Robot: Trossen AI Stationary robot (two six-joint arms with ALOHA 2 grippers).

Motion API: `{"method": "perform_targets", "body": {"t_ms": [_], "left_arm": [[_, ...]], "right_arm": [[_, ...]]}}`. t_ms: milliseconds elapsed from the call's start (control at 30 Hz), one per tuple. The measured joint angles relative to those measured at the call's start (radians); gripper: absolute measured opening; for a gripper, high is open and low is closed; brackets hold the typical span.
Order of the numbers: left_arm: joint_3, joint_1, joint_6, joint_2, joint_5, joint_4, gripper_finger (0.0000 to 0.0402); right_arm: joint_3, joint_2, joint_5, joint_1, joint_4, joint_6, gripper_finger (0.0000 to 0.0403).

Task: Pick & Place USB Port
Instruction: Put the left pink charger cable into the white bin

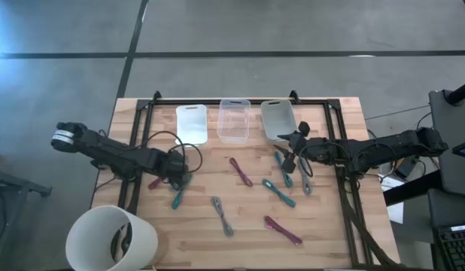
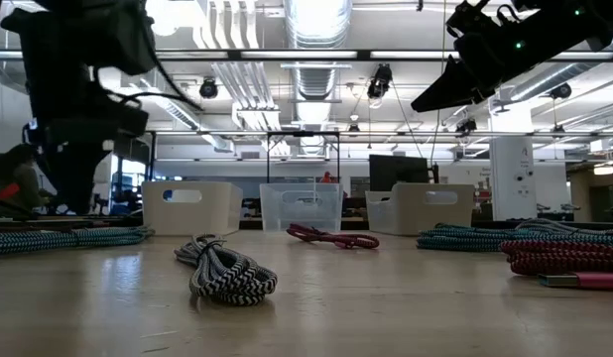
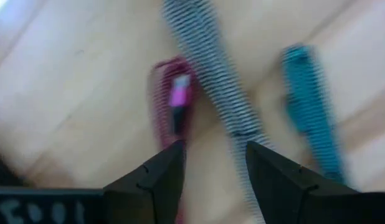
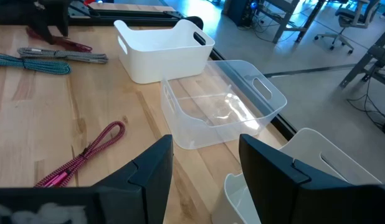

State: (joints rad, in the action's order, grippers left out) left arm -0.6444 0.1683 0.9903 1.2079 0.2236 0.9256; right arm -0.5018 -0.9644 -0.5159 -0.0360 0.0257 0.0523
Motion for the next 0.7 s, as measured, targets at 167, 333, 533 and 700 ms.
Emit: {"method": "perform_targets", "body": {"t_ms": [167,333,533,700], "left_arm": [[0.017,-0.019,0.007,0.0,0.032,0.056,0.019],[0.058,-0.041,0.012,0.0,0.003,0.05,0.019],[0.145,-0.042,0.013,-0.002,-0.006,-0.049,0.0189],[0.167,-0.053,0.088,-0.007,-0.031,-0.067,0.0154]], "right_arm": [[0.0,0.0,0.0,0.0,0.0,0.0,0.018],[0.0,0.0,0.0,0.0,0.002,0.0,0.018],[0.0,0.0,0.0,0.0,0.002,0.0,0.018],[0.001,-0.001,0.0,0.0,0.002,0.0,0.018]]}}
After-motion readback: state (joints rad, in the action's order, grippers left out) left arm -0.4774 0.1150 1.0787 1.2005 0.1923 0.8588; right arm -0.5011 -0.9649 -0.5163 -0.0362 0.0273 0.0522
